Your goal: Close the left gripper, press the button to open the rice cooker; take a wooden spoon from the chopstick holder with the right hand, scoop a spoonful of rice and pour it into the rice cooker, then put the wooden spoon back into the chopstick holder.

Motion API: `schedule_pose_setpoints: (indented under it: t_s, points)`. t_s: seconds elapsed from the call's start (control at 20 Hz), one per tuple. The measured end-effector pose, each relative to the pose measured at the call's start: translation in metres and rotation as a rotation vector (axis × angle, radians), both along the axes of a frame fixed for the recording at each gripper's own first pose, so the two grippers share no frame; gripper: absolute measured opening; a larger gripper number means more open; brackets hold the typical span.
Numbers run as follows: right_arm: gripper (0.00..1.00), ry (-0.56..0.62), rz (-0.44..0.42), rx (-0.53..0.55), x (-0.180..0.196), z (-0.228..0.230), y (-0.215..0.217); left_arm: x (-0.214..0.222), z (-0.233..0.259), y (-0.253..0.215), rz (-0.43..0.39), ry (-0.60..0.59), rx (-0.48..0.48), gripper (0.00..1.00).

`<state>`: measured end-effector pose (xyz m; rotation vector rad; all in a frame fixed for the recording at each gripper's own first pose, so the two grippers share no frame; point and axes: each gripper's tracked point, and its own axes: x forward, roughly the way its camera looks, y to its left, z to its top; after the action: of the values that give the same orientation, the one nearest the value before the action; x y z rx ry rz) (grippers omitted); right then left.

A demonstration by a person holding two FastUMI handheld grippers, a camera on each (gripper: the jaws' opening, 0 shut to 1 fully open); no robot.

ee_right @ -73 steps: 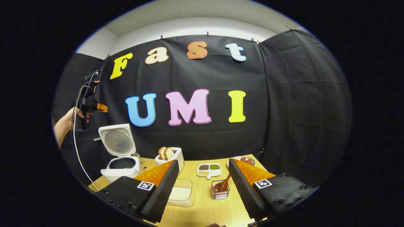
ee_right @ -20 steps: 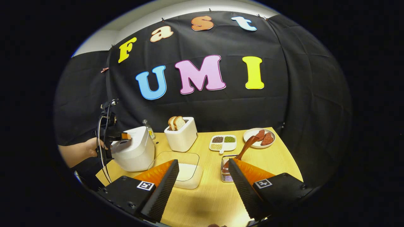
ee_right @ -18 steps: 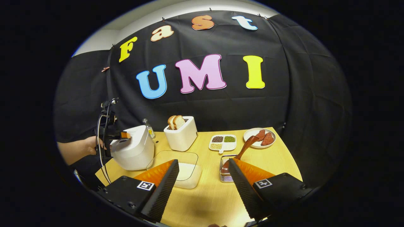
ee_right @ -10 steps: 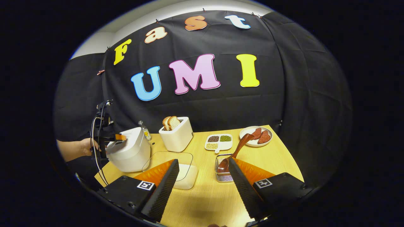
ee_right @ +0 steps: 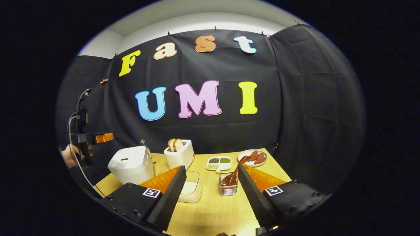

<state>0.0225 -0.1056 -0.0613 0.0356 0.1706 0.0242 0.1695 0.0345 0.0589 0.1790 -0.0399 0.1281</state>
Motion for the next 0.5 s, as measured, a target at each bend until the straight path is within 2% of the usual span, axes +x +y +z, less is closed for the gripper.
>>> schedule_pose_setpoints:
  t_s: [0.25,0.45,0.5]
  points:
    - [0.98,-0.07,-0.025,-0.038,-0.032,0.027,0.007,-0.098,0.014,-0.049,-0.137,-0.066,-0.034,0.96]
    - [0.98,-0.067,-0.053,-0.03,-0.064,0.023,0.01,-0.153,-0.016,-0.069,-0.189,-0.038,-0.094,0.96]
    - [0.98,-0.061,-0.064,-0.027,-0.072,0.018,0.009,-0.162,-0.023,-0.072,-0.202,-0.042,-0.082,0.96]
